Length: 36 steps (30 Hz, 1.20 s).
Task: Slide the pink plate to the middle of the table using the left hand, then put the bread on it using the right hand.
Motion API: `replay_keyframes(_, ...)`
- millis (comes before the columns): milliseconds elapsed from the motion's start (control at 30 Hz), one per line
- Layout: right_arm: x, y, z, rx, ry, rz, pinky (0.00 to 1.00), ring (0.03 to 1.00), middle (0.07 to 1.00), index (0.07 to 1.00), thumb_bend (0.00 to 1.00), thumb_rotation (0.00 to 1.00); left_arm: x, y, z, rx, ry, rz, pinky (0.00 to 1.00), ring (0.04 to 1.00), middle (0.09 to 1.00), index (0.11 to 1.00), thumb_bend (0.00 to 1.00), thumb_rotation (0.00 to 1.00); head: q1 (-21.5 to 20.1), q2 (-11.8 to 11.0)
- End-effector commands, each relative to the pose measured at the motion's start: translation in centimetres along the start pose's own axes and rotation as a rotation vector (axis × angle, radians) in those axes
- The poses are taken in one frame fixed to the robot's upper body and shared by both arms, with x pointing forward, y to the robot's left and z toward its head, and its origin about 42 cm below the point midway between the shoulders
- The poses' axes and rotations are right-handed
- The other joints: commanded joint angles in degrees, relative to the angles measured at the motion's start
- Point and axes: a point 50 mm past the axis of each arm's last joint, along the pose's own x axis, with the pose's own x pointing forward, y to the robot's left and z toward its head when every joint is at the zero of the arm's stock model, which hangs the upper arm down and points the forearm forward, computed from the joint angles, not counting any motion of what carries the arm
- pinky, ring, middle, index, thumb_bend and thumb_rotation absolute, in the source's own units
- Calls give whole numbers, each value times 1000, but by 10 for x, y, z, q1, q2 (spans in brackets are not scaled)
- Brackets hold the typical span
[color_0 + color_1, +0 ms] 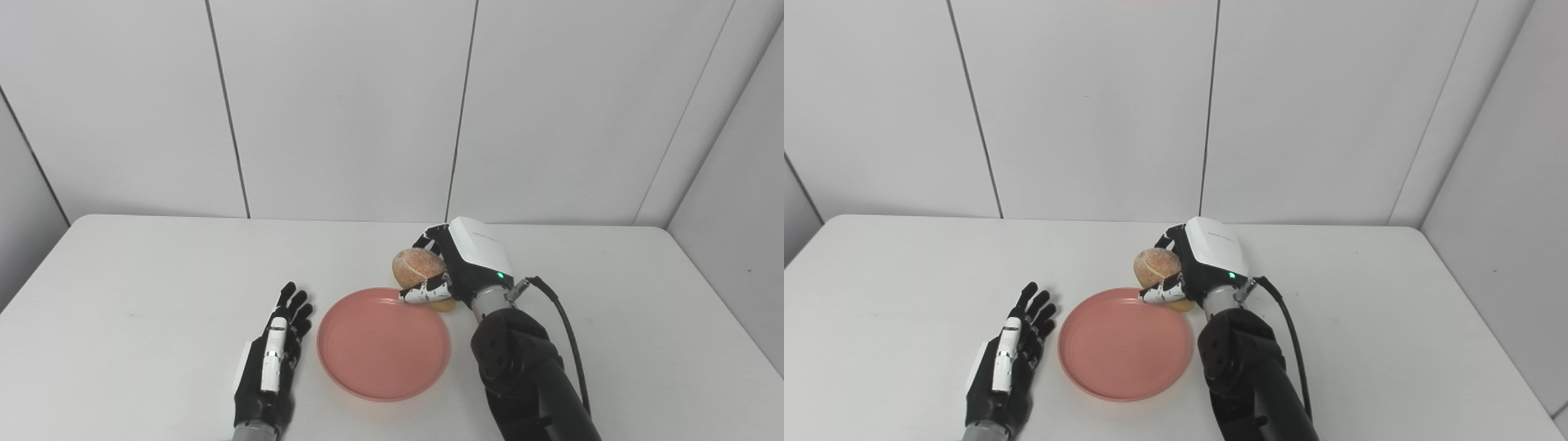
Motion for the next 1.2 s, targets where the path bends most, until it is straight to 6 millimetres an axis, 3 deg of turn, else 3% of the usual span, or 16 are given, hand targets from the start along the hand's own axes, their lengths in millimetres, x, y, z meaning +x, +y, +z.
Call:
replay_keyframes(0,0,-14,18,-11,-83,-63,183,261,369,490,503,134,-3,-9,-8,-10,20,3,962,943,953,940,407,1000,9,2)
replay_keyframes(133,-3,-4,27,-36,-110,-32,186,267,373,489,503,136,-2,-13,-8,-5,25,3,961,942,954,944,421,1000,23,6)
replay_keyframes(333,-5,10,36,-47,-140,33,279,363,461,491,500,140,-1,-21,-7,-19,21,15,941,931,942,931,423,1000,40,12)
replay_keyframes(633,-4,29,42,-57,-152,79,249,336,440,489,503,138,1,-32,-6,-19,21,16,964,943,945,937,422,1000,66,20)
replay_keyframes(1167,-13,60,36,-49,-135,164,196,289,412,491,503,133,1,-37,-2,-20,19,25,969,938,946,938,409,1000,68,30)
